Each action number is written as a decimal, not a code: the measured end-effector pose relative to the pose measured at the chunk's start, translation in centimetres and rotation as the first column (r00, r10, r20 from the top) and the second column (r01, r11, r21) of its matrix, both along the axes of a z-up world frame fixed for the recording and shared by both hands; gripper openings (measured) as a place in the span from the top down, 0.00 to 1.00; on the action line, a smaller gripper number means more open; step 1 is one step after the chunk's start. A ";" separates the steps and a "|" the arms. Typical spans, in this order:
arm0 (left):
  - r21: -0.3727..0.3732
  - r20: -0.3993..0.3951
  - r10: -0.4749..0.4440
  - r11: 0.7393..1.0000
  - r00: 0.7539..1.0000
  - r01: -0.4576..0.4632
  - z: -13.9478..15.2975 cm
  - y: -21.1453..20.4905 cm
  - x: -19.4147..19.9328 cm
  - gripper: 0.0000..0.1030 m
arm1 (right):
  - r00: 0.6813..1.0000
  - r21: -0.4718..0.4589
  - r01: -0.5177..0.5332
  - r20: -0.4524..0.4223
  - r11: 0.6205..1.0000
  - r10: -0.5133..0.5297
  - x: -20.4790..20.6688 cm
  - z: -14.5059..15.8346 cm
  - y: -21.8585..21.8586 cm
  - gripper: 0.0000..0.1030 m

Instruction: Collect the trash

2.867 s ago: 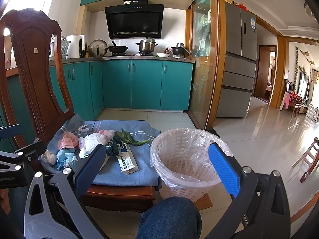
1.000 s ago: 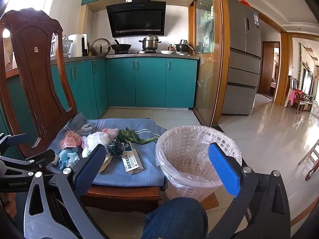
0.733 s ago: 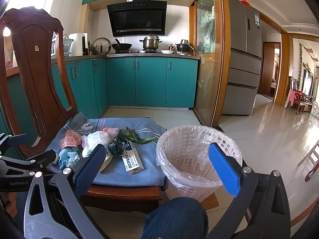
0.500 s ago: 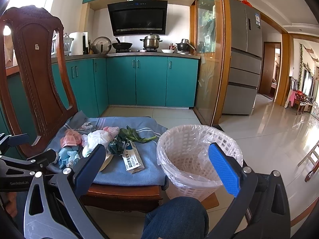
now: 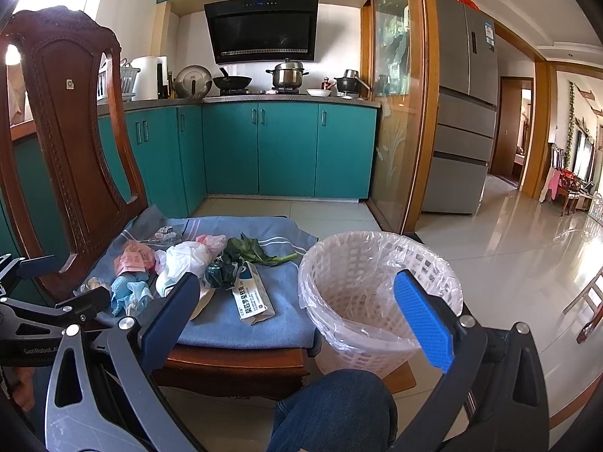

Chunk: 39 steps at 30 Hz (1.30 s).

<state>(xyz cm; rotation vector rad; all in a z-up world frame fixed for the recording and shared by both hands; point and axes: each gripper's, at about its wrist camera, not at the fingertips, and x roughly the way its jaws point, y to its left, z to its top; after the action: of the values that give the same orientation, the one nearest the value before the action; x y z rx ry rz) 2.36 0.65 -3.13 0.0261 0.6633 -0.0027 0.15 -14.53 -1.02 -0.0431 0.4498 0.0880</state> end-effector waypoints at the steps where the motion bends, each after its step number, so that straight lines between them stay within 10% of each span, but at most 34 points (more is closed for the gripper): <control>1: 0.000 -0.002 0.000 1.000 1.000 0.000 -0.1 0.0 0.0 0.03 | 1.000 0.000 -0.001 -0.002 1.000 0.001 0.1 0.0 0.0 0.02; 39: 0.023 -0.114 0.081 0.997 0.990 -0.079 -4.4 2.3 2.3 0.03 | 0.995 -0.003 -0.050 -0.091 0.999 0.049 2.2 -2.3 1.5 0.02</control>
<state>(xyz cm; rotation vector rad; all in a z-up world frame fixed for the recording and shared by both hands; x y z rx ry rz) 4.70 2.94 -7.55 0.0171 0.7787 0.0796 2.38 -13.07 -3.31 -0.0557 0.5397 0.1378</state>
